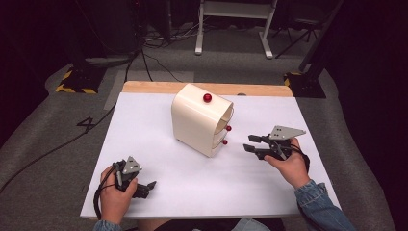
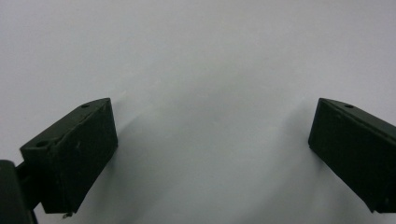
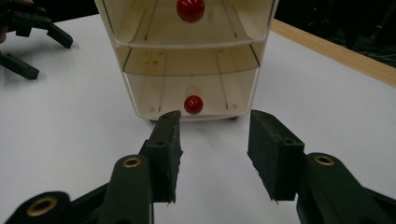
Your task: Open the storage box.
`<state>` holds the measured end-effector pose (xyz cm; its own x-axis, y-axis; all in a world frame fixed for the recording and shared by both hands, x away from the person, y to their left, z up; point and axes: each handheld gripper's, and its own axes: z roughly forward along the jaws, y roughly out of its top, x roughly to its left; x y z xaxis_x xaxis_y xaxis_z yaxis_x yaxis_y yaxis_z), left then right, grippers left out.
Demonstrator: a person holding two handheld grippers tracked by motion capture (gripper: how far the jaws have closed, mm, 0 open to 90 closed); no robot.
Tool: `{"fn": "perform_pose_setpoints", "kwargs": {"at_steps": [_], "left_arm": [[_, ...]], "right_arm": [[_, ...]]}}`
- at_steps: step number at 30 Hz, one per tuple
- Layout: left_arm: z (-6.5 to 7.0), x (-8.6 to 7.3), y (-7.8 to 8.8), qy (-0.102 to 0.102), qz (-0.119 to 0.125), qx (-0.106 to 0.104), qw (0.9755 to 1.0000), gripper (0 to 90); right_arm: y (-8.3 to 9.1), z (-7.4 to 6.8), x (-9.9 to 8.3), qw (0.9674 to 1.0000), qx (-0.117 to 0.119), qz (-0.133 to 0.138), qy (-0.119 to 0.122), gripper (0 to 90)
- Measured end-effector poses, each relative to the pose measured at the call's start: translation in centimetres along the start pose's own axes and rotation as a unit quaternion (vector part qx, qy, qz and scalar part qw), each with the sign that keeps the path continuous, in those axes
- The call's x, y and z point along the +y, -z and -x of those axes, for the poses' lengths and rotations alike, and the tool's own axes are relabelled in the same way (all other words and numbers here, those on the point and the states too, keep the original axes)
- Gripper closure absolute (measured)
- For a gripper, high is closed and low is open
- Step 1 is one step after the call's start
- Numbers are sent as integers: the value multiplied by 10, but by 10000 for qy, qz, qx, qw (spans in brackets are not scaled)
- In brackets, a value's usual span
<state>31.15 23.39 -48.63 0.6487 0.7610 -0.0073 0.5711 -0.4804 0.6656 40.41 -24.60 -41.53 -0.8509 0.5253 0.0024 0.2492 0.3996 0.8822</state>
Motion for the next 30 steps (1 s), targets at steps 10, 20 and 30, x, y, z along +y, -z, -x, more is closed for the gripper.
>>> {"fn": "perform_pose_setpoints", "kwargs": {"at_steps": [10,20,30], "left_arm": [[-1,0,0,-16,-7,-3,10000,15],[-1,0,0,-13,-12,-9,10000,15],[-1,1,0,-14,-14,-10,10000,15]], "right_arm": [[-36,-2,-5,9997,225,35,66,592],[-62,-2,-14,9997,233,-7,108,641],[-75,-4,-18,9995,254,185,87,672]]}}
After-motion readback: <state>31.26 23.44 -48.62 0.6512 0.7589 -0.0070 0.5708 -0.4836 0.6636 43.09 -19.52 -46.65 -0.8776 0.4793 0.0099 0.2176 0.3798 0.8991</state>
